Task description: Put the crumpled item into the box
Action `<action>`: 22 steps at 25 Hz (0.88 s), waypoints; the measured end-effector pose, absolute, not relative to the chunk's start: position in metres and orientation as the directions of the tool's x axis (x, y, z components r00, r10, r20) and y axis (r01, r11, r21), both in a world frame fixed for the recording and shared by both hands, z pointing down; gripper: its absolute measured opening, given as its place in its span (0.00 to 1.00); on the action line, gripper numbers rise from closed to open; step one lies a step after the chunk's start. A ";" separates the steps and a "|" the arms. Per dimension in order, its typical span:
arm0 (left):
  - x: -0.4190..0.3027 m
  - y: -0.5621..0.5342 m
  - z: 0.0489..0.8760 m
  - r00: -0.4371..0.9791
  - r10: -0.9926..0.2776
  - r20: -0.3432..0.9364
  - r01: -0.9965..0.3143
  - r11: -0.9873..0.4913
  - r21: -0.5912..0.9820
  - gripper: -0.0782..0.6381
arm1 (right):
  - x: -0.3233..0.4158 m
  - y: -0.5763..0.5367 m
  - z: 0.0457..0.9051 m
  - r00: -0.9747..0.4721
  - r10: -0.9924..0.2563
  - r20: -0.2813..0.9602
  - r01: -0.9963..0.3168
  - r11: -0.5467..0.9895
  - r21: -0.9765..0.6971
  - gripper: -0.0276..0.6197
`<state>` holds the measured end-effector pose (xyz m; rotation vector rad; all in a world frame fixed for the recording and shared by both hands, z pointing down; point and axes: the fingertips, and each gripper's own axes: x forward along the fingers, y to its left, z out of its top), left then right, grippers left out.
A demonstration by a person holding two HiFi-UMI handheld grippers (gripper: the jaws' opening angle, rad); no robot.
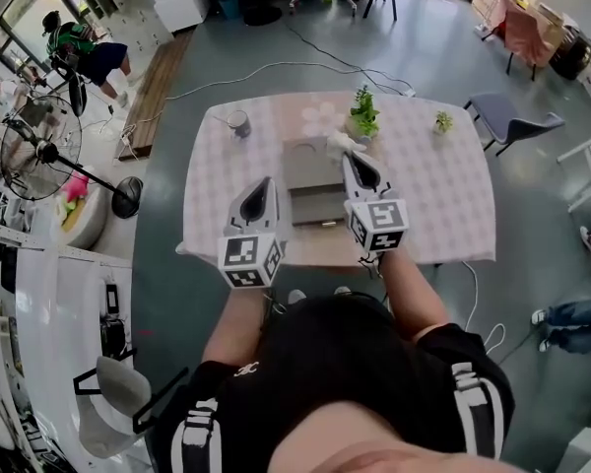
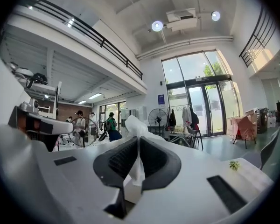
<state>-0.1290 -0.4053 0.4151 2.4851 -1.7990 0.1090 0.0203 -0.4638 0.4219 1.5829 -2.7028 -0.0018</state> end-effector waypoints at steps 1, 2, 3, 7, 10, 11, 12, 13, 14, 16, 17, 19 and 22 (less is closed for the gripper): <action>-0.131 -0.406 0.416 0.310 -0.945 0.102 -0.951 -0.310 0.020 0.10 | 0.016 -0.466 0.428 -0.494 -0.869 0.029 -0.869 0.494 0.011 0.07; -0.134 -0.405 0.416 0.308 -0.946 0.104 -0.951 -0.307 0.023 0.10 | 0.012 -0.469 0.434 -0.498 -0.866 0.050 -0.866 0.499 0.017 0.07; -0.136 -0.405 0.417 0.306 -0.946 0.106 -0.952 -0.305 0.025 0.10 | 0.009 -0.470 0.441 -0.501 -0.862 0.072 -0.863 0.504 0.025 0.07; -0.146 -0.400 0.416 0.291 -0.951 0.107 -0.957 -0.290 0.028 0.10 | -0.002 -0.479 0.477 -0.497 -0.852 0.163 -0.855 0.513 0.076 0.07; -0.156 -0.397 0.421 0.275 -0.955 0.113 -0.961 -0.273 0.031 0.10 | -0.004 -0.485 0.508 -0.485 -0.844 0.230 -0.852 0.515 0.095 0.07; -0.159 -0.395 0.423 0.270 -0.956 0.116 -0.963 -0.268 0.032 0.10 | -0.003 -0.487 0.516 -0.480 -0.842 0.246 -0.853 0.514 0.095 0.07; -0.162 -0.394 0.425 0.266 -0.957 0.120 -0.964 -0.264 0.034 0.10 | -0.003 -0.488 0.524 -0.477 -0.839 0.263 -0.853 0.514 0.092 0.07; -0.164 -0.392 0.426 0.262 -0.957 0.122 -0.965 -0.259 0.035 0.10 | -0.004 -0.489 0.532 -0.476 -0.833 0.282 -0.852 0.517 0.087 0.07; -0.166 -0.391 0.426 0.259 -0.958 0.124 -0.966 -0.256 0.037 0.10 | -0.005 -0.489 0.541 -0.475 -0.826 0.304 -0.850 0.520 0.084 0.07; -0.169 -0.388 0.426 0.255 -0.959 0.124 -0.967 -0.252 0.038 0.10 | -0.005 -0.490 0.558 -0.468 -0.813 0.347 -0.848 0.524 0.084 0.07; -0.171 -0.388 0.425 0.253 -0.960 0.123 -0.968 -0.250 0.038 0.10 | -0.006 -0.490 0.568 -0.465 -0.804 0.369 -0.846 0.526 0.080 0.07; -0.175 -0.387 0.424 0.247 -0.962 0.121 -0.969 -0.243 0.040 0.10 | -0.007 -0.491 0.589 -0.462 -0.786 0.411 -0.843 0.533 0.073 0.07; -0.181 -0.385 0.423 0.237 -0.964 0.120 -0.971 -0.234 0.042 0.10 | -0.012 -0.488 0.618 -0.463 -0.756 0.462 -0.821 0.563 0.098 0.07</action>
